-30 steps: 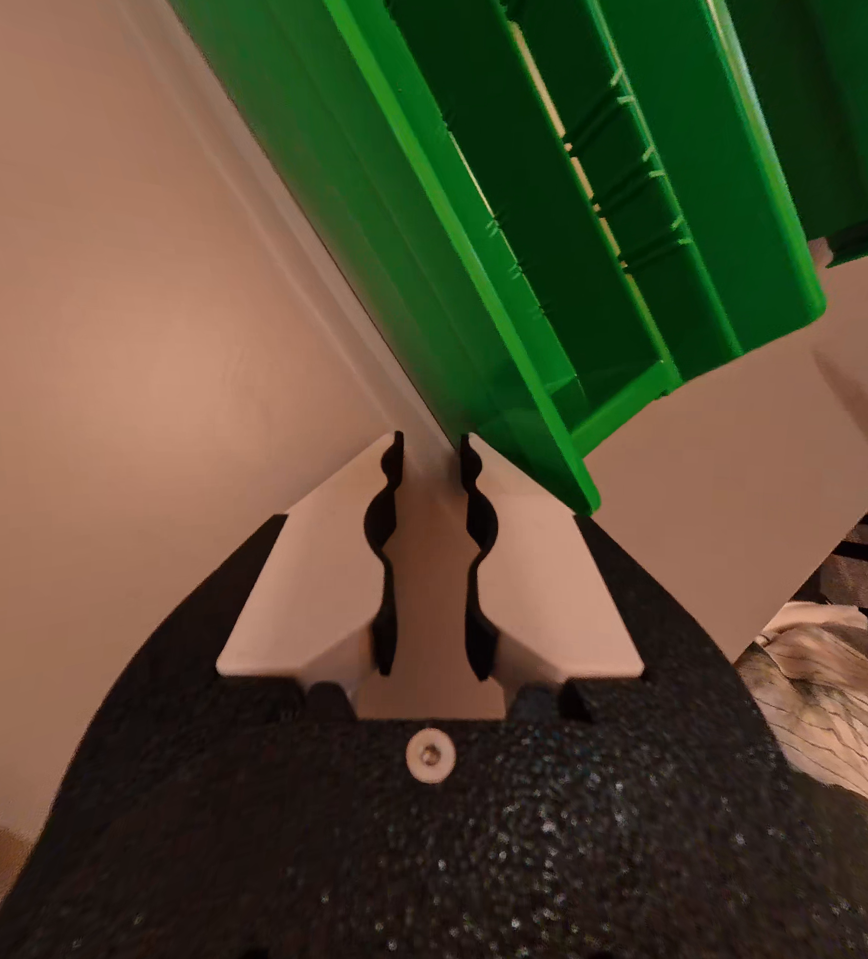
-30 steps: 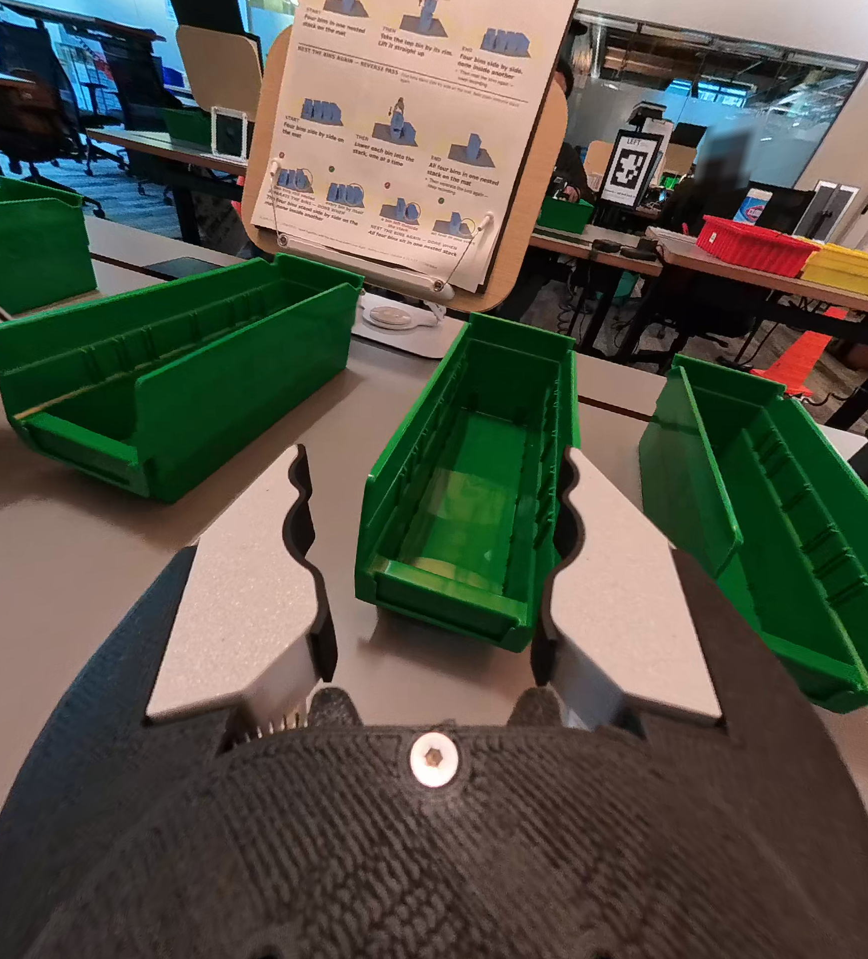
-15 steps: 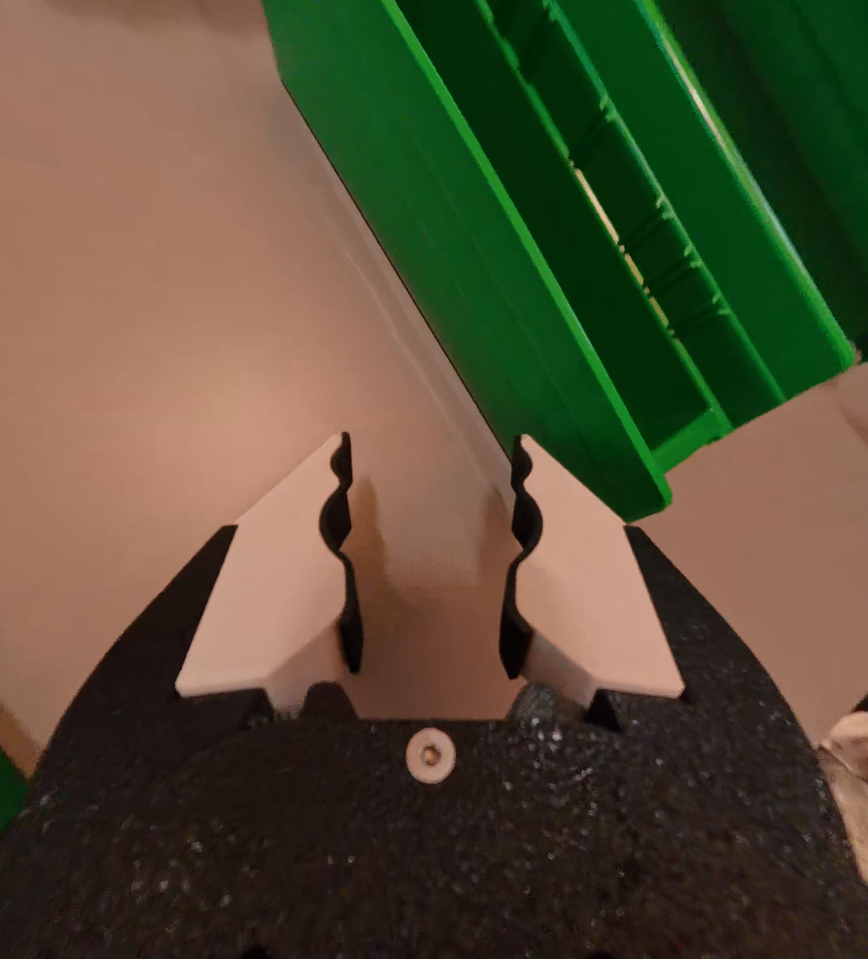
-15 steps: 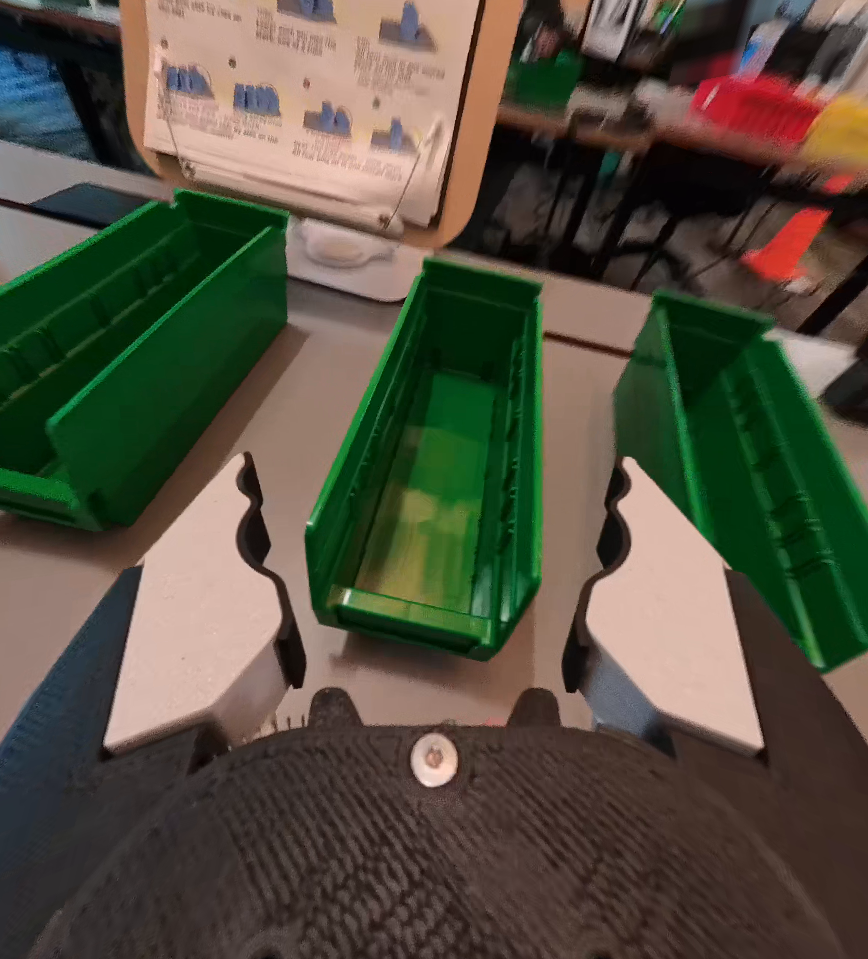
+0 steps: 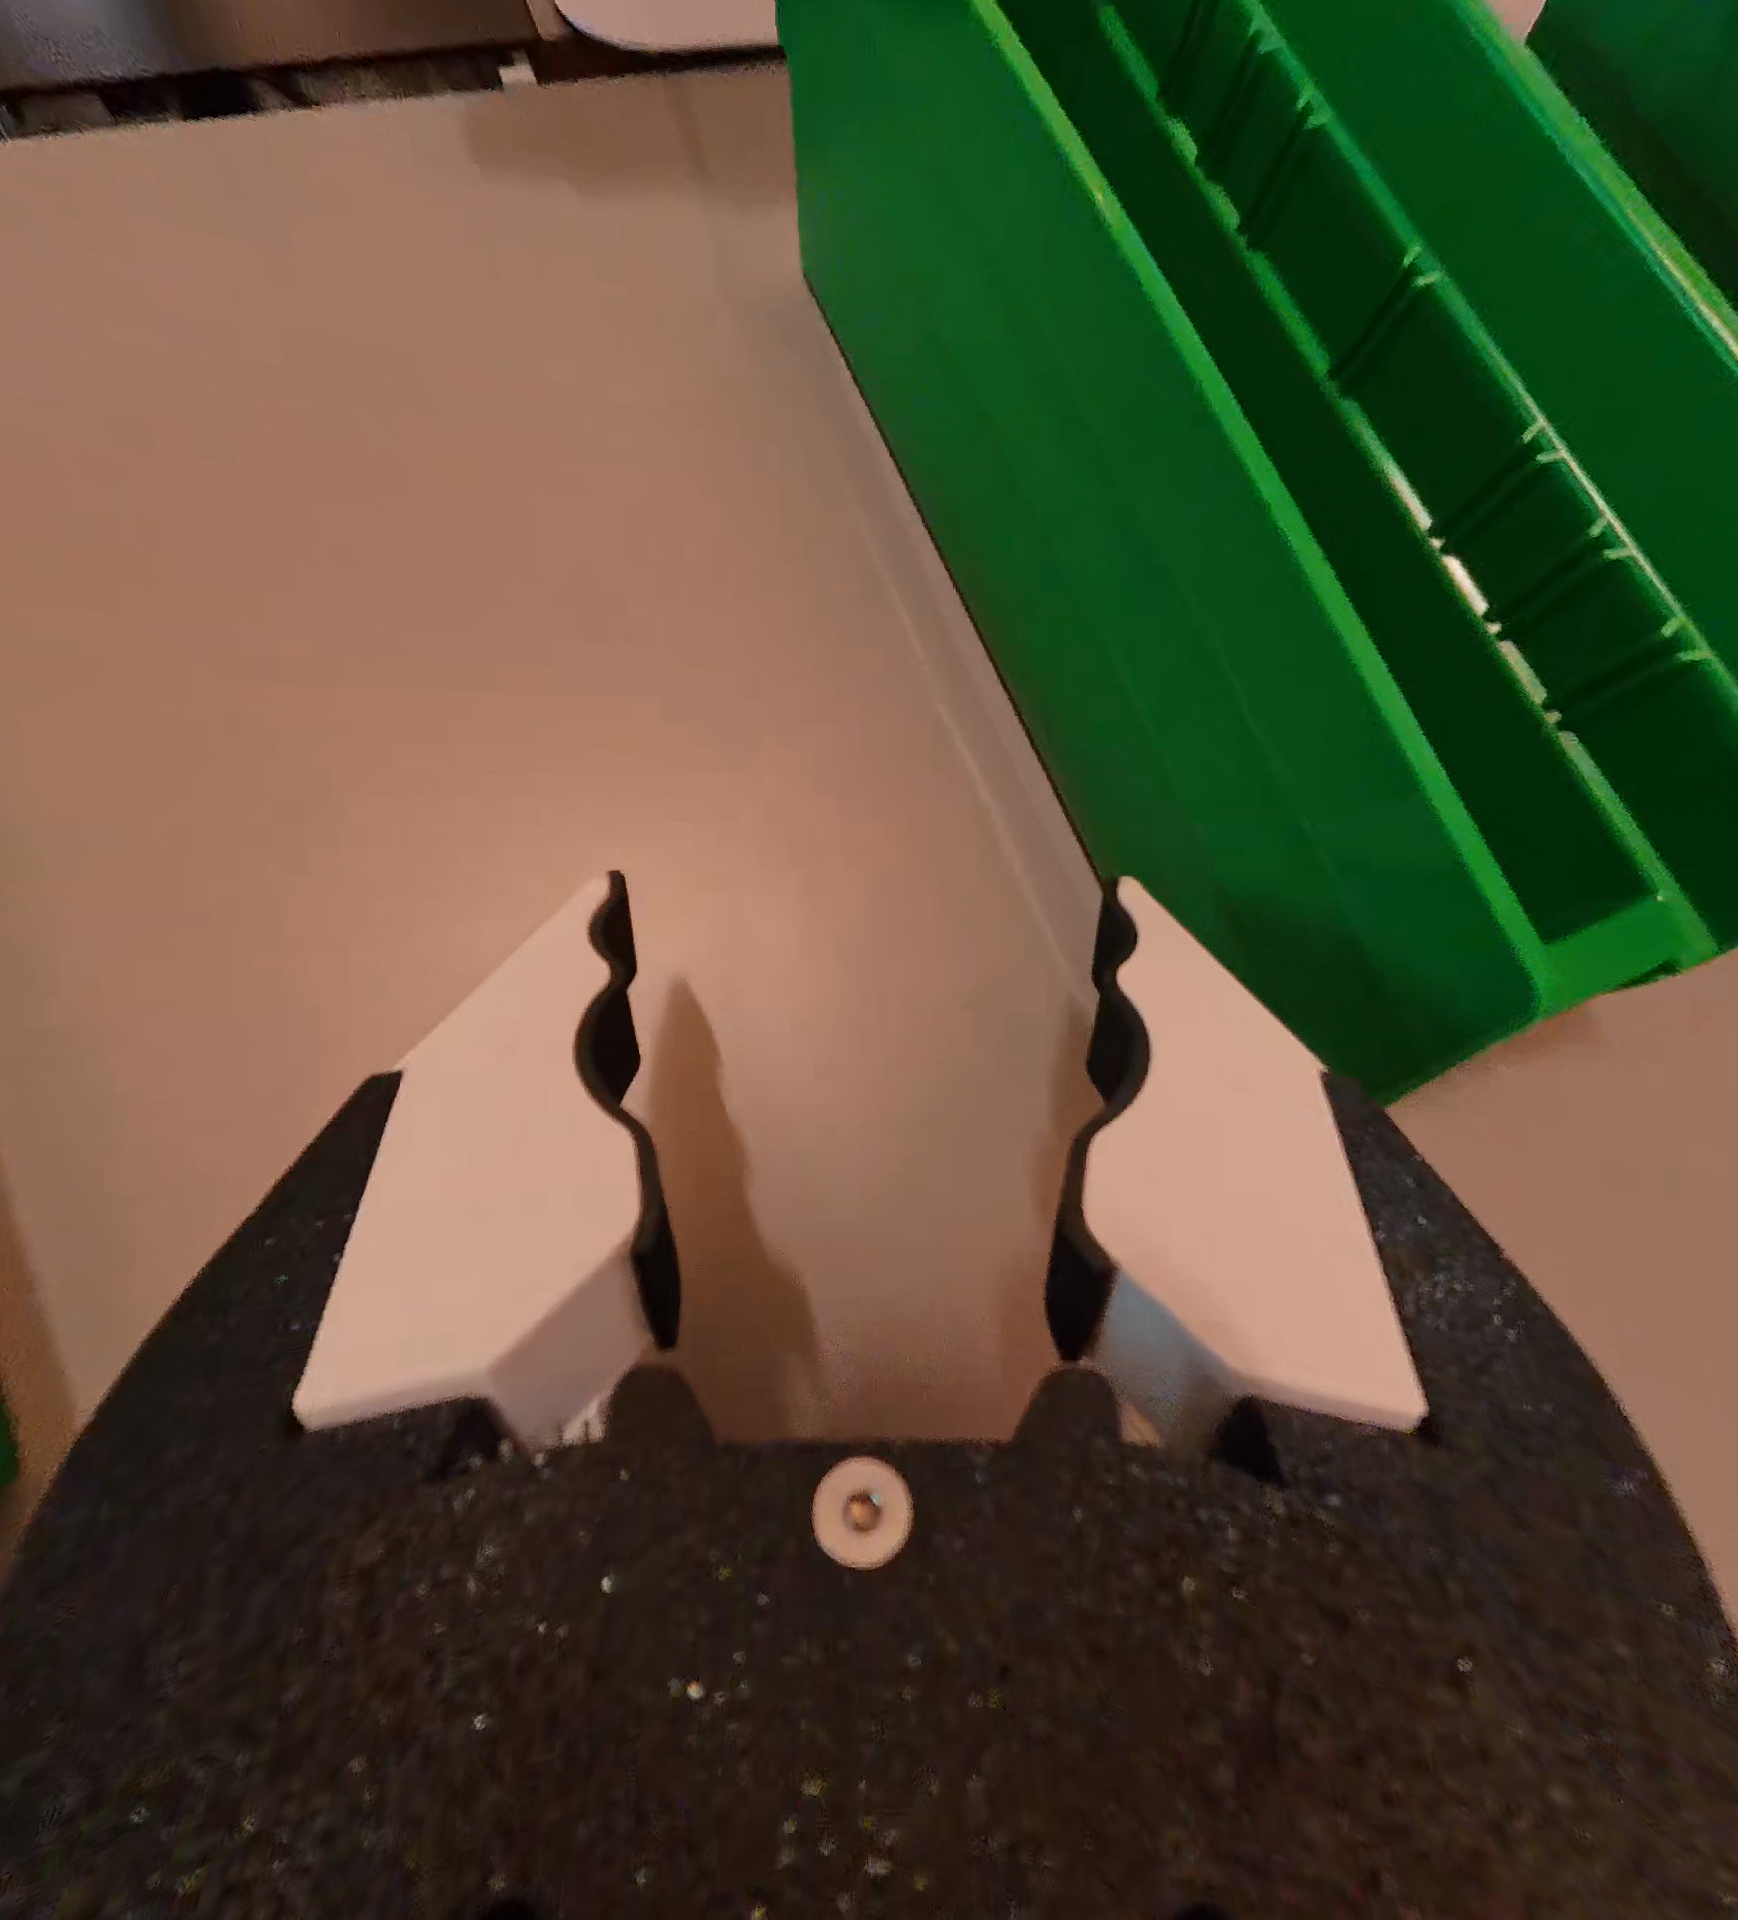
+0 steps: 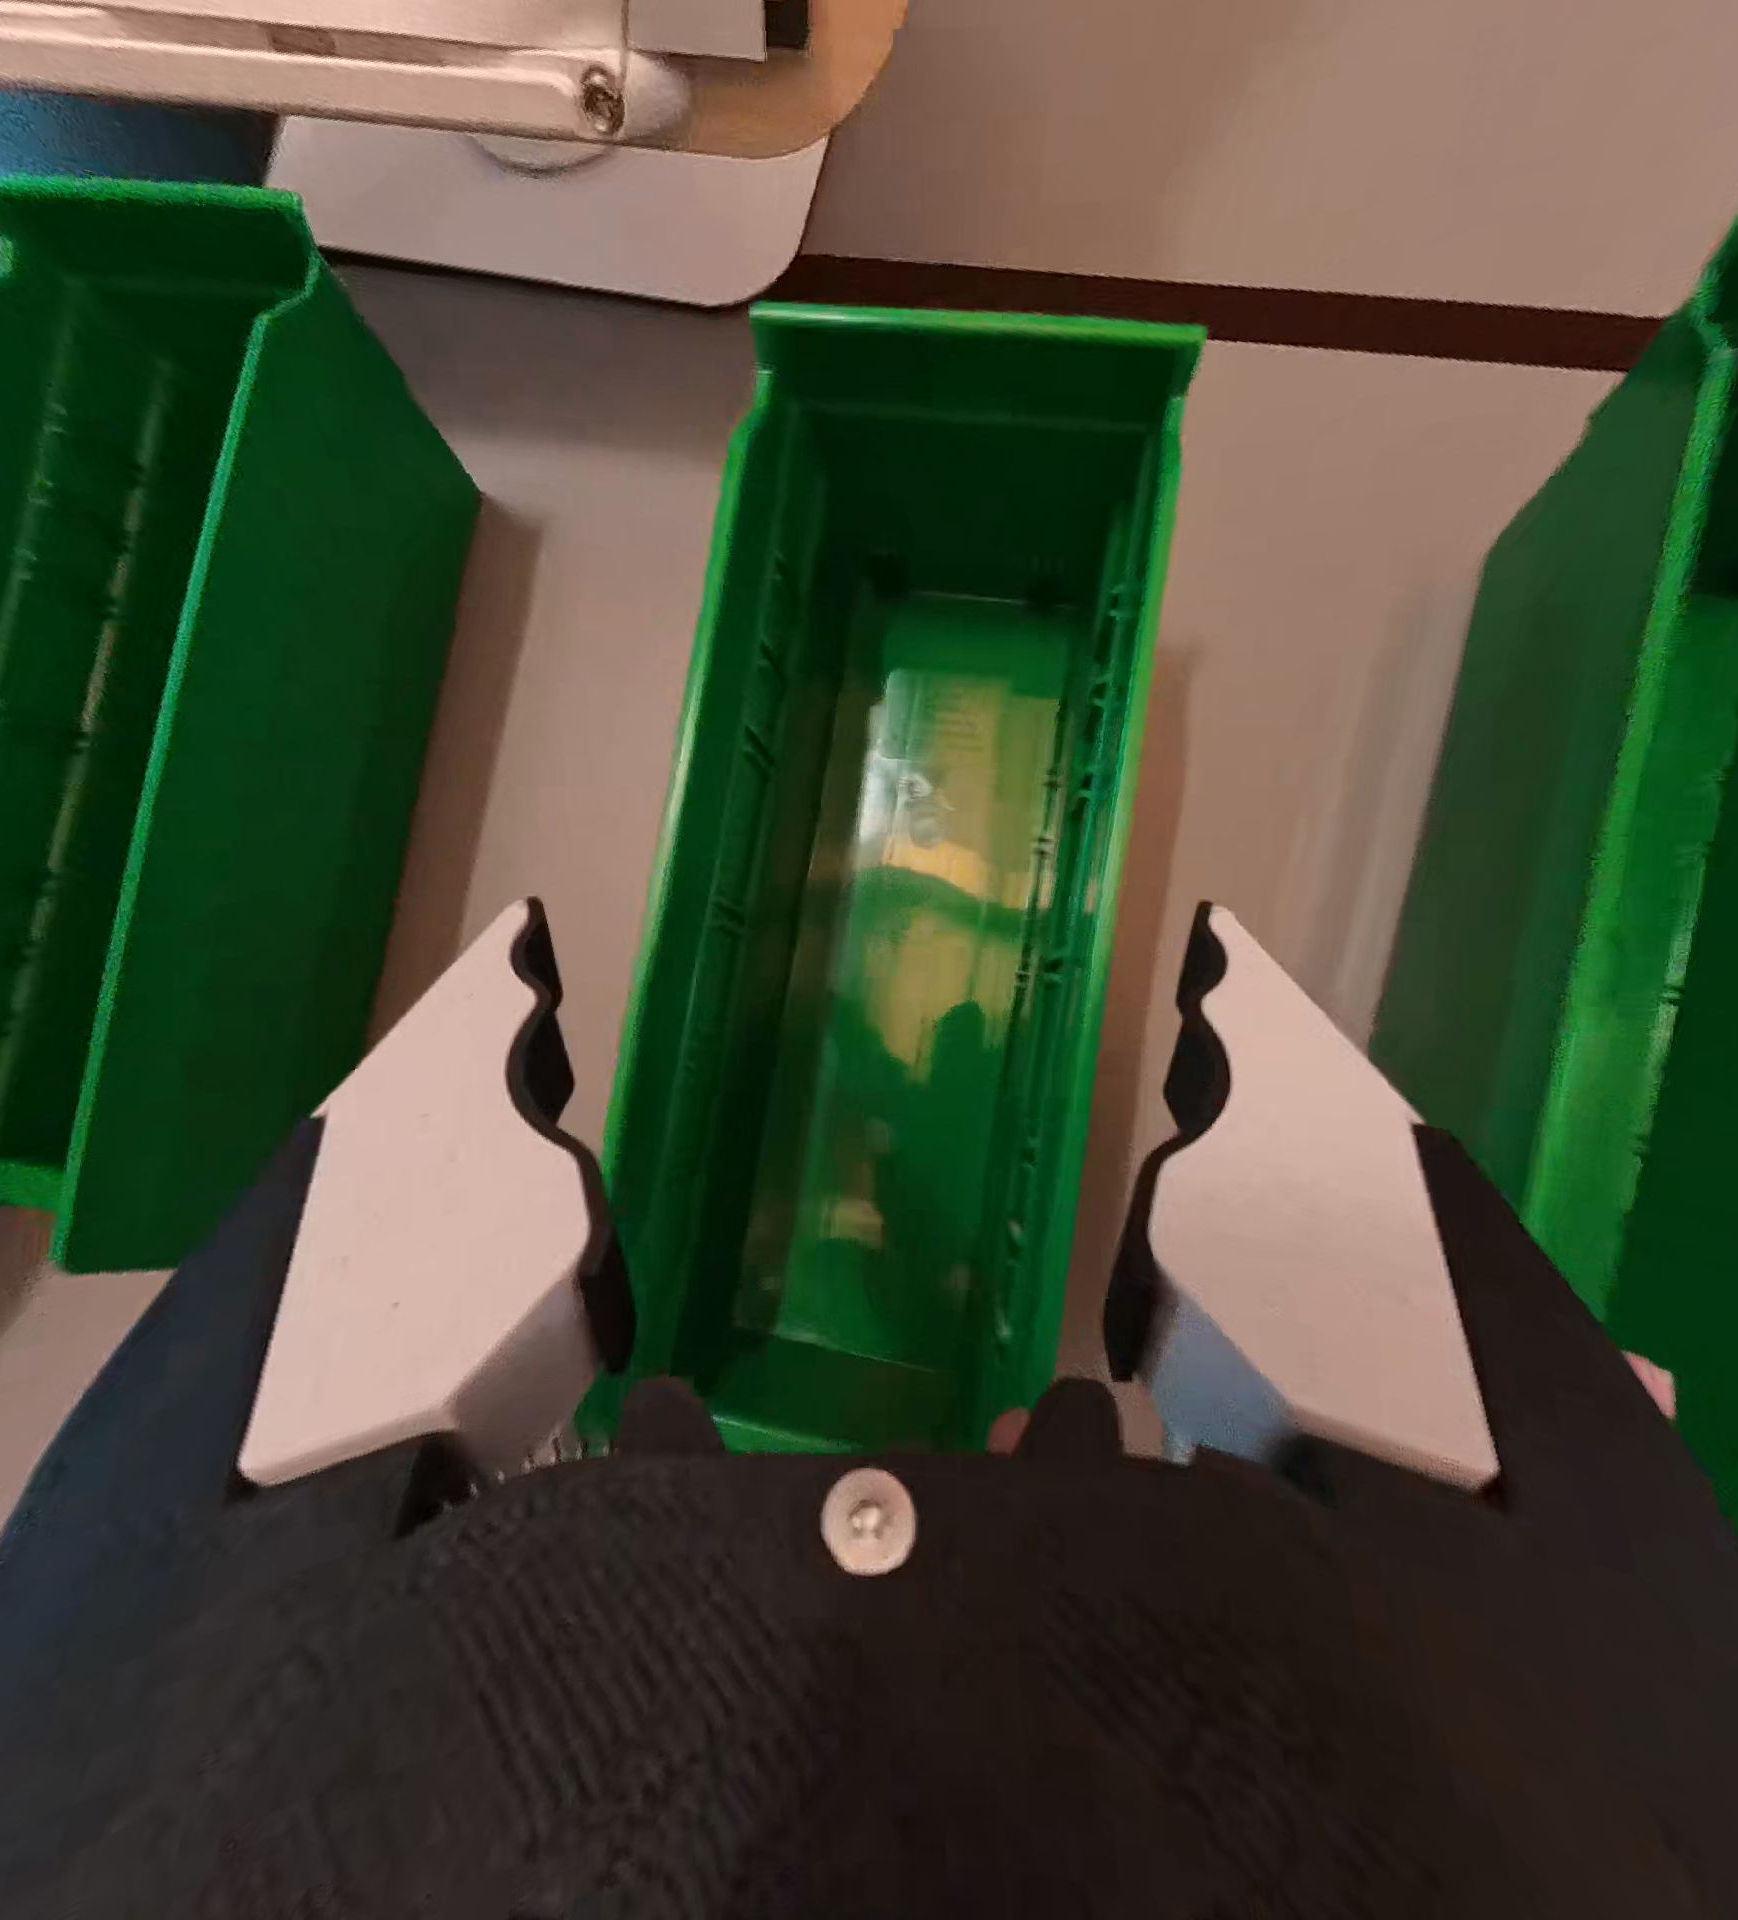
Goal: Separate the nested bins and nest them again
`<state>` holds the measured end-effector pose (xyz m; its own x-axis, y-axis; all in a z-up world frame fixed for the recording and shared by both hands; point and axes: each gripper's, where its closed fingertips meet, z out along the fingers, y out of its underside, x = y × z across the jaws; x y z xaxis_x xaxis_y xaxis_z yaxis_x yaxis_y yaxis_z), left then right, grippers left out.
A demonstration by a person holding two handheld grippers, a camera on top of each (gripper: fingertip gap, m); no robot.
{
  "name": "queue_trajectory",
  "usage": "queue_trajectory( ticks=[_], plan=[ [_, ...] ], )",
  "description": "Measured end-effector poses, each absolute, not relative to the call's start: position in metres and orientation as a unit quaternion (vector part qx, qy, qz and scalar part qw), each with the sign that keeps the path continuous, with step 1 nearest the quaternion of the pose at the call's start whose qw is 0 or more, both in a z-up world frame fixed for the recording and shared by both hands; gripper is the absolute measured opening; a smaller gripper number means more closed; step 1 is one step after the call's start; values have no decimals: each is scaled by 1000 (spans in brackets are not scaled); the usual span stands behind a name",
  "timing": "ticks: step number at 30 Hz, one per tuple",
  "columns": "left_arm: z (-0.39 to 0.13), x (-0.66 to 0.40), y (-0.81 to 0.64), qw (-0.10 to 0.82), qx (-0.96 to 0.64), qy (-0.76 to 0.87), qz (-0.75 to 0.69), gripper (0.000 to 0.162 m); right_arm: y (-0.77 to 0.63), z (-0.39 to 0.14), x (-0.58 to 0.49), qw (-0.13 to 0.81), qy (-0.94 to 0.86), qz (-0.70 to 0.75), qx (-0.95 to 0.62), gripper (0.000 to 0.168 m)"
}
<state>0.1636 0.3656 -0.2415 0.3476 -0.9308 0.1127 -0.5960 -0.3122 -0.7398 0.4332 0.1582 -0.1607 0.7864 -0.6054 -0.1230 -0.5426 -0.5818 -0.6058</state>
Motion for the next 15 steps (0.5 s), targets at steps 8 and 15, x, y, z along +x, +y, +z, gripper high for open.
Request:
queue_trajectory(
  ticks=[8,15],
  plan=[
    [-235,165,354,305,-751,474,-346,89,172,-186,435,246,338,-50,-907,121],
    [-233,164,338,269,-745,480,-378,91,171,-178,449,208,331,-117,-913,126]
  ],
)
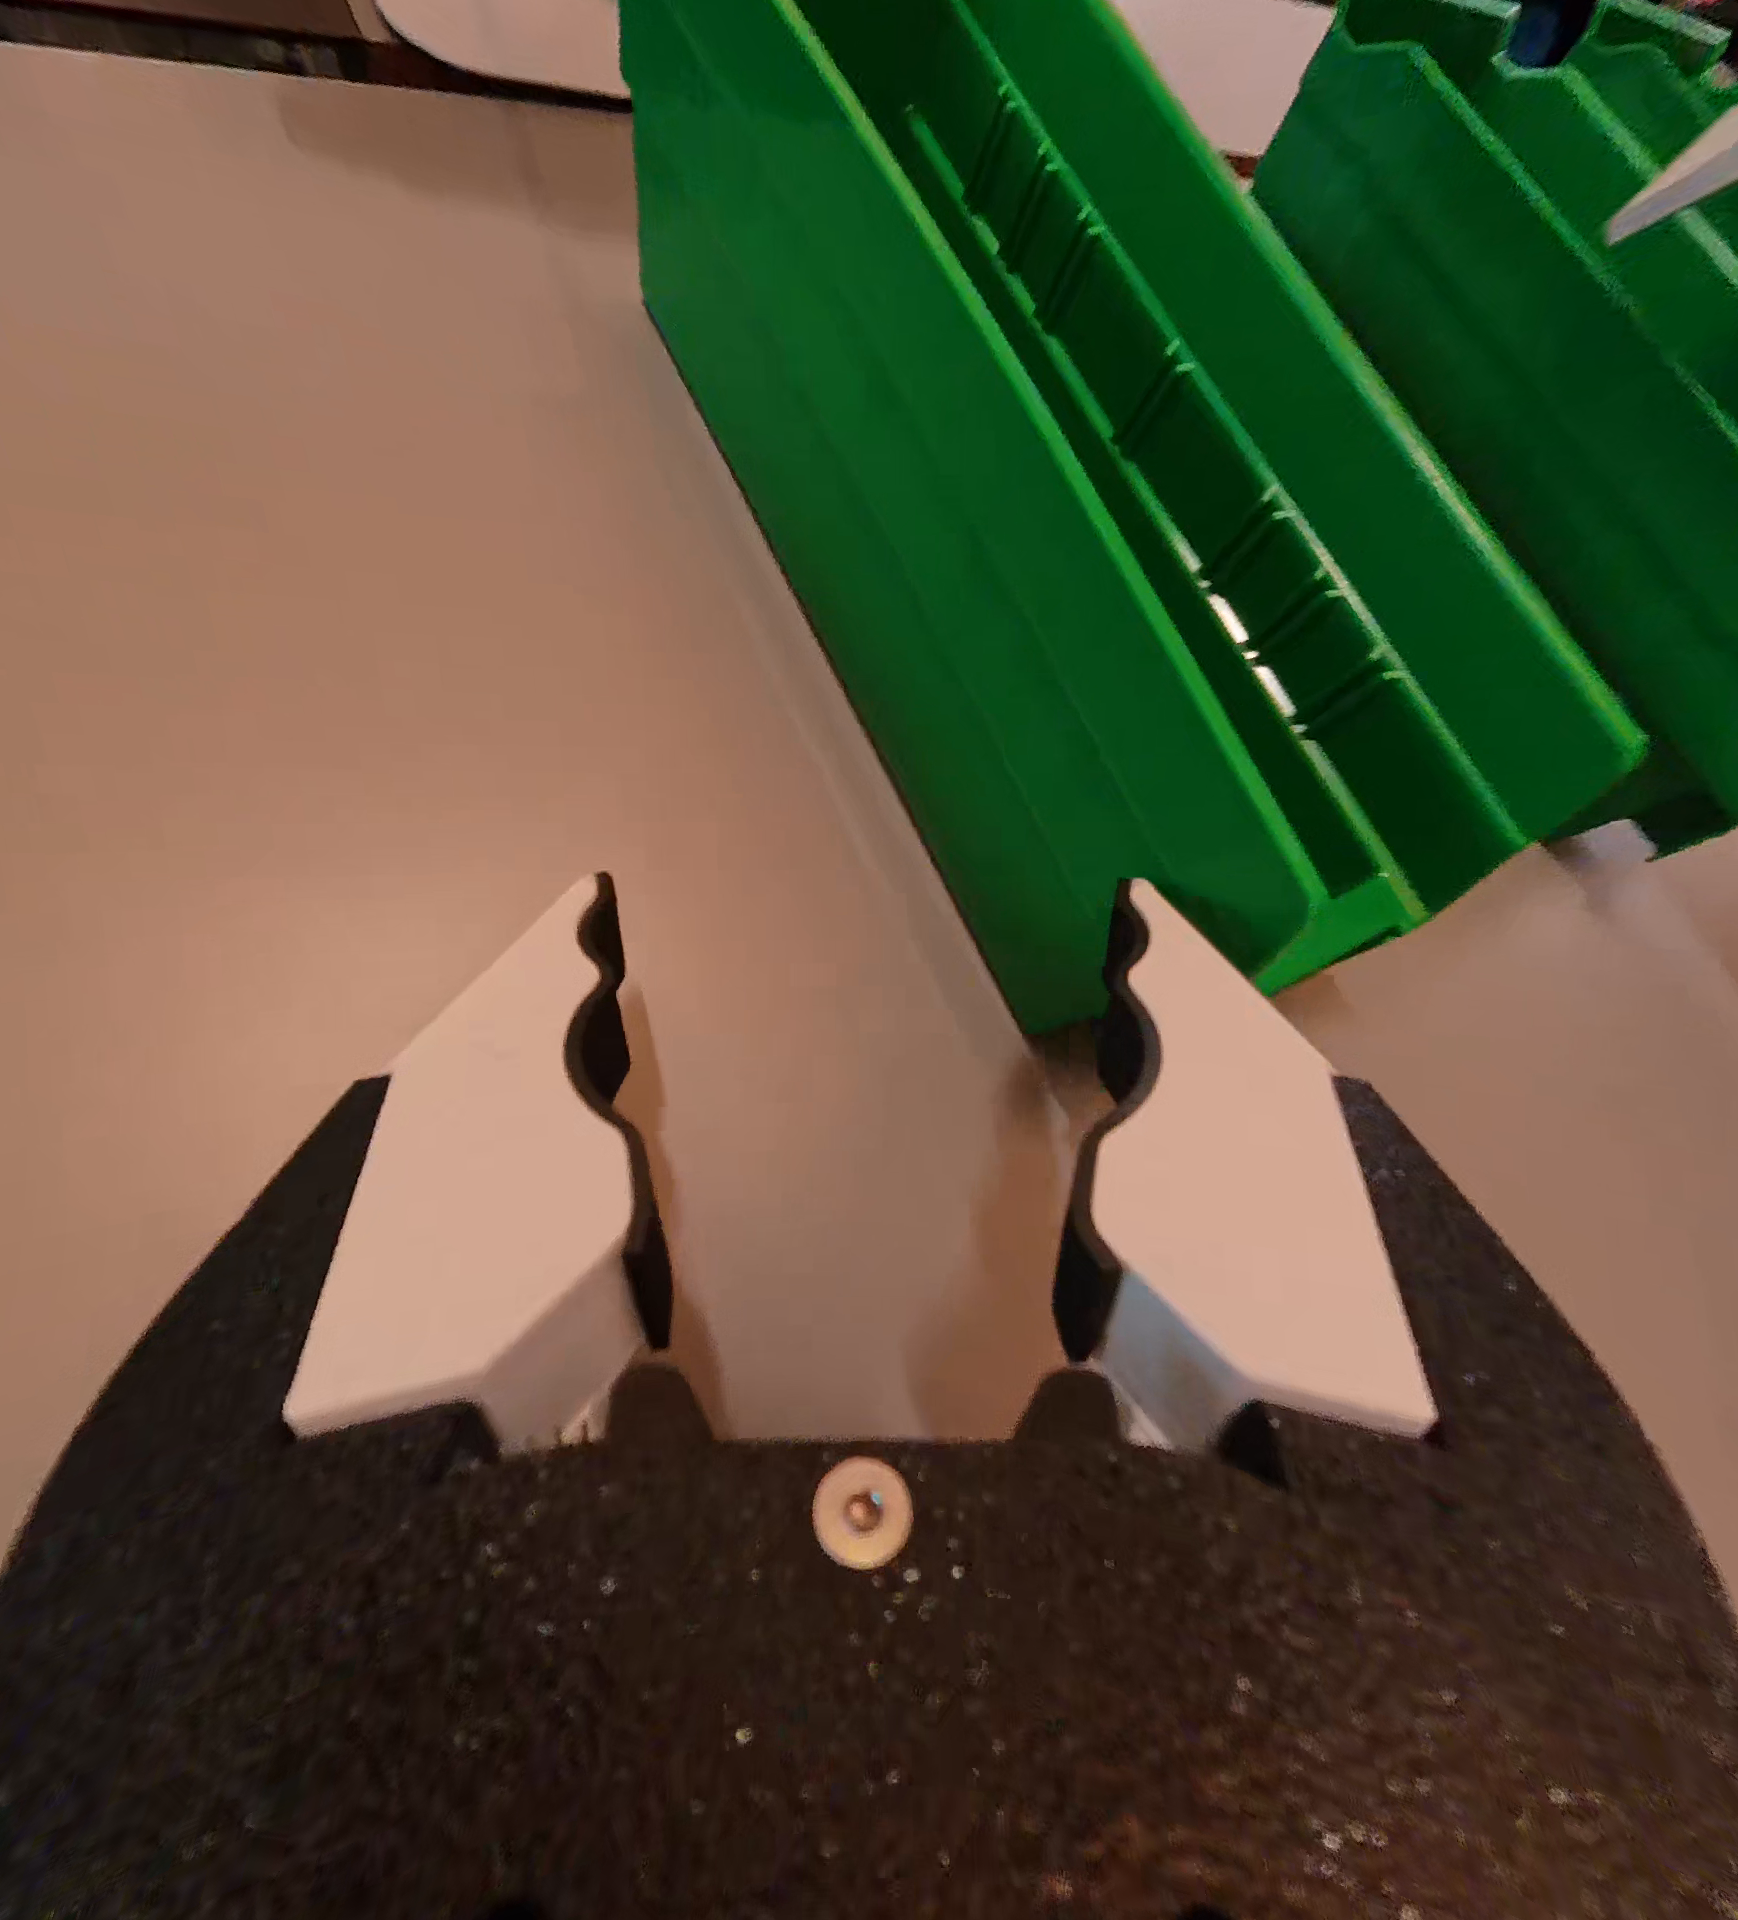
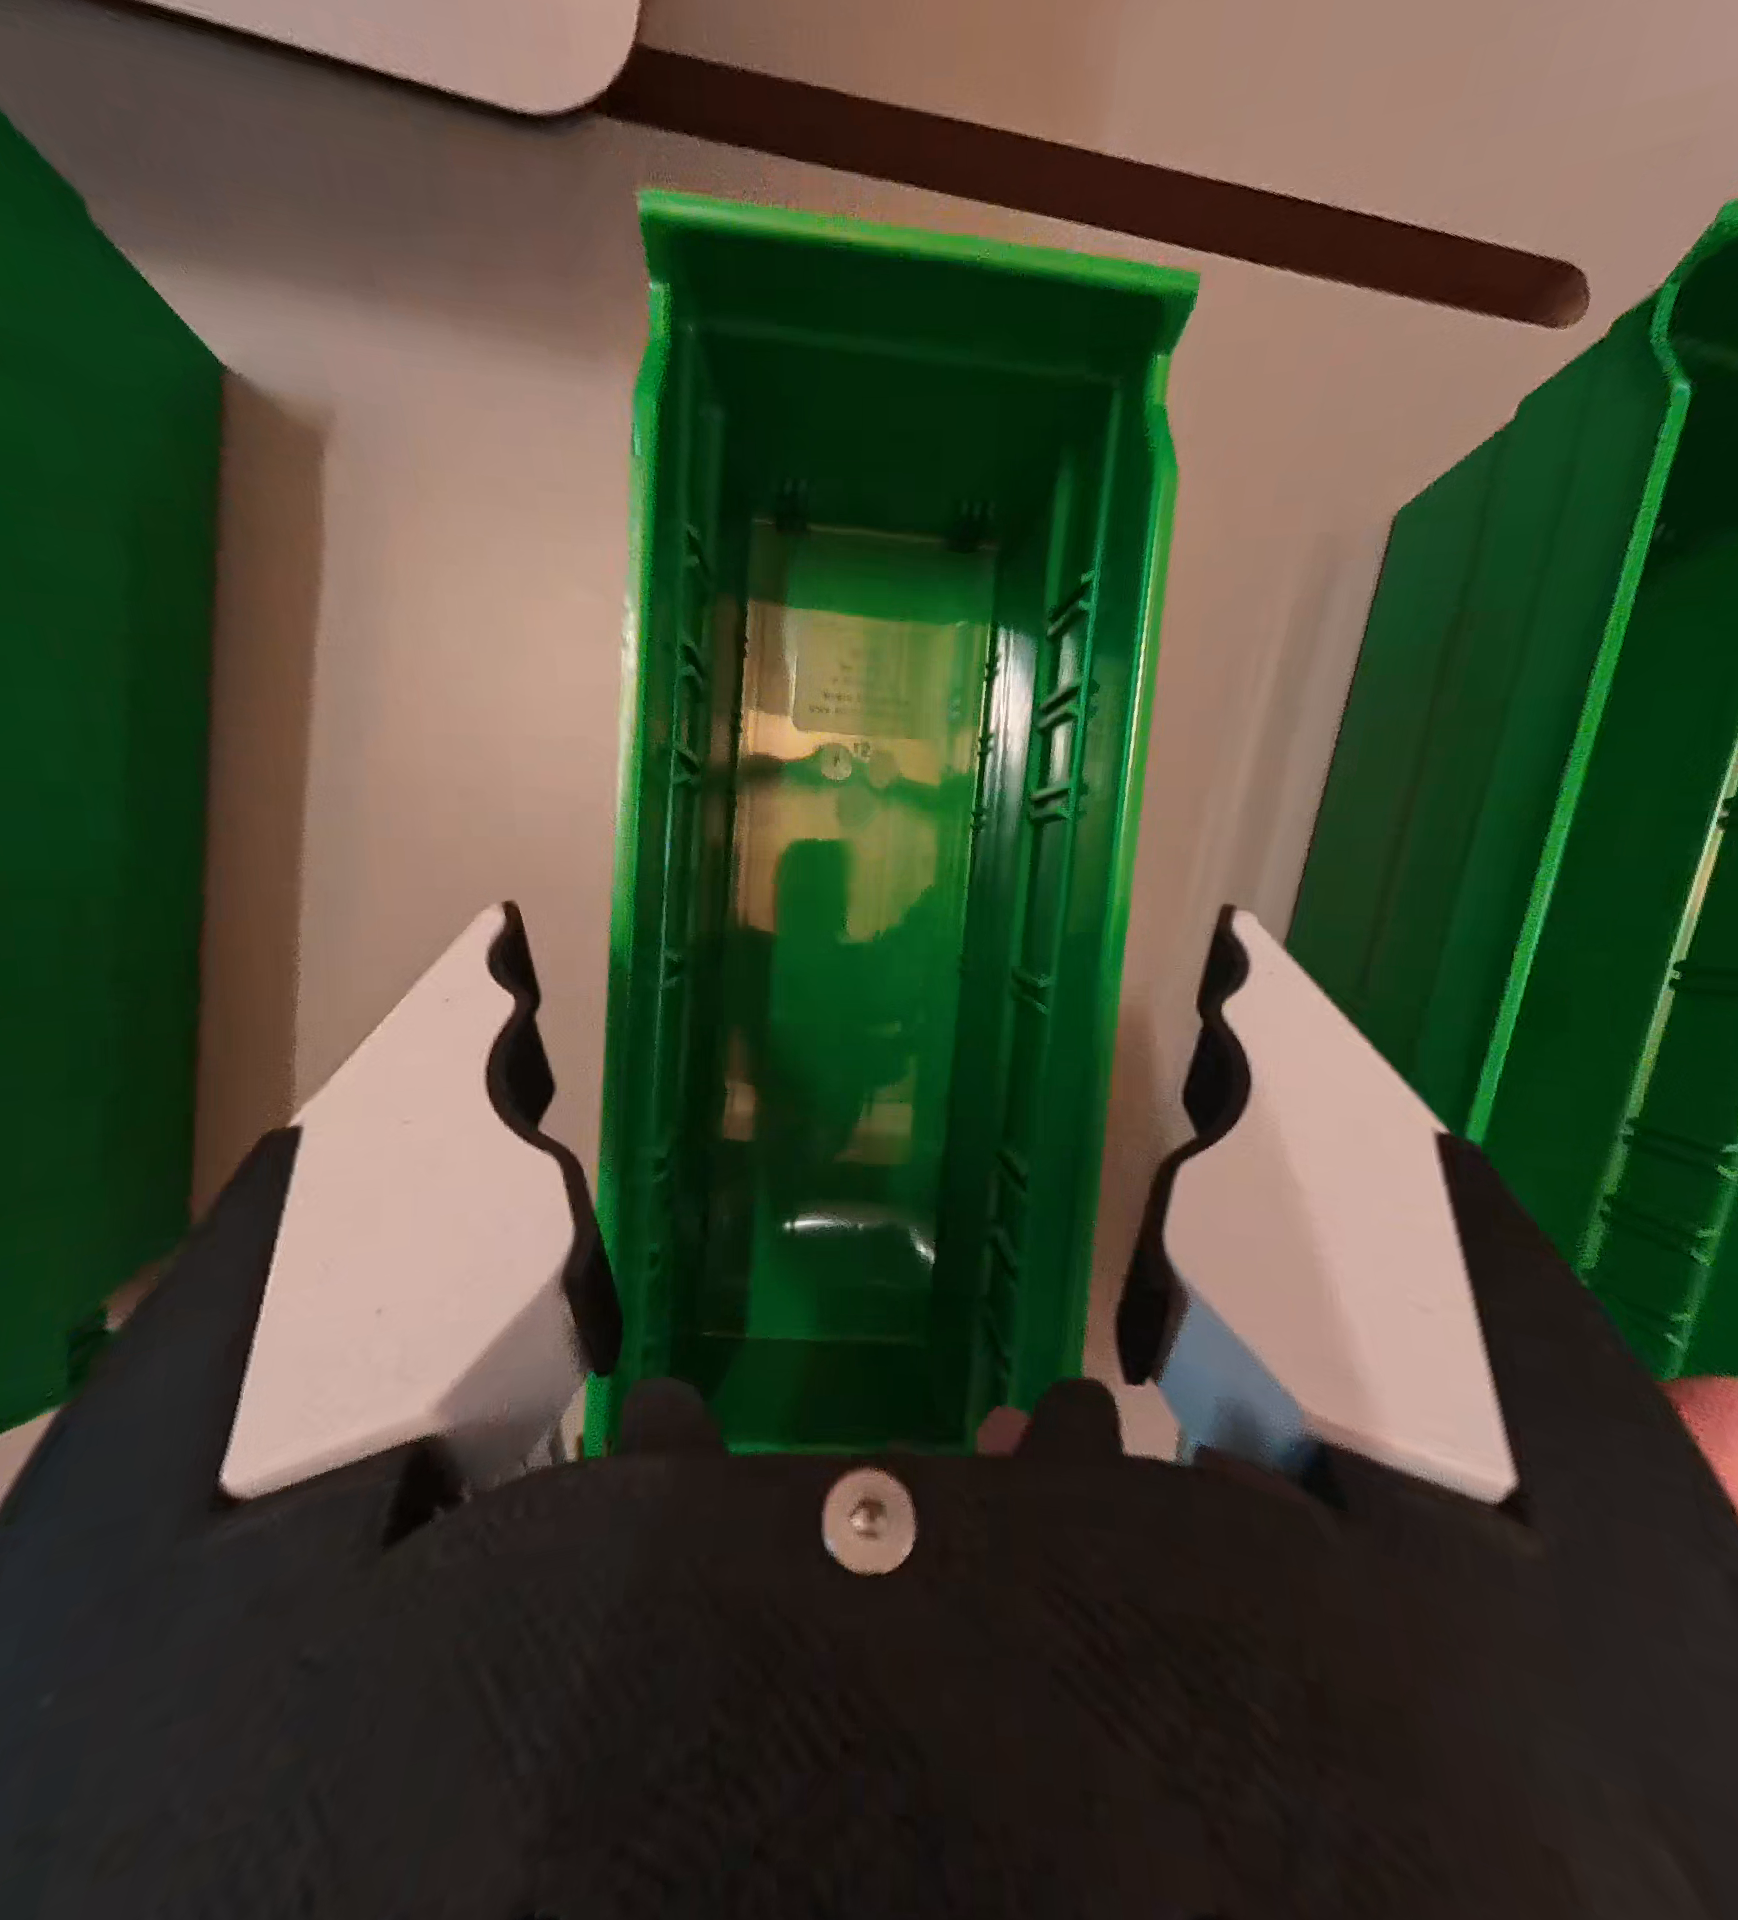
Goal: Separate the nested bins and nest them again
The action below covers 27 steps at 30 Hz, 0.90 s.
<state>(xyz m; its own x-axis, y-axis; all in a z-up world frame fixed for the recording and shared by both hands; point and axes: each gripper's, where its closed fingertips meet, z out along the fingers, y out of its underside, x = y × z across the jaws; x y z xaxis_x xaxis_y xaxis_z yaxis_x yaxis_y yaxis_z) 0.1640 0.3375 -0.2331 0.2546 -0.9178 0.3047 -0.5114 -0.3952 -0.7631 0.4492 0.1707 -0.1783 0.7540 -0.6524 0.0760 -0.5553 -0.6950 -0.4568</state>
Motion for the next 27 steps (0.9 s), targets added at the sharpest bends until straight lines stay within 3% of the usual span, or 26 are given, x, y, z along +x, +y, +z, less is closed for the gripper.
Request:
queue_trajectory(
  ticks=[6,14,22,27],
  plan=[
    [-234,163,334,249,-745,482,-389,91,163,-210,443,148,344,-77,-924,121],
    [-228,157,346,272,-746,476,-380,95,158,-235,439,108,356,-53,-927,142],
    [-225,148,366,322,-752,470,-333,94,162,-226,441,97,384,-27,-918,109],
    [-216,143,369,337,-748,468,-329,94,184,-189,432,125,379,4,-917,102]
  ],
)
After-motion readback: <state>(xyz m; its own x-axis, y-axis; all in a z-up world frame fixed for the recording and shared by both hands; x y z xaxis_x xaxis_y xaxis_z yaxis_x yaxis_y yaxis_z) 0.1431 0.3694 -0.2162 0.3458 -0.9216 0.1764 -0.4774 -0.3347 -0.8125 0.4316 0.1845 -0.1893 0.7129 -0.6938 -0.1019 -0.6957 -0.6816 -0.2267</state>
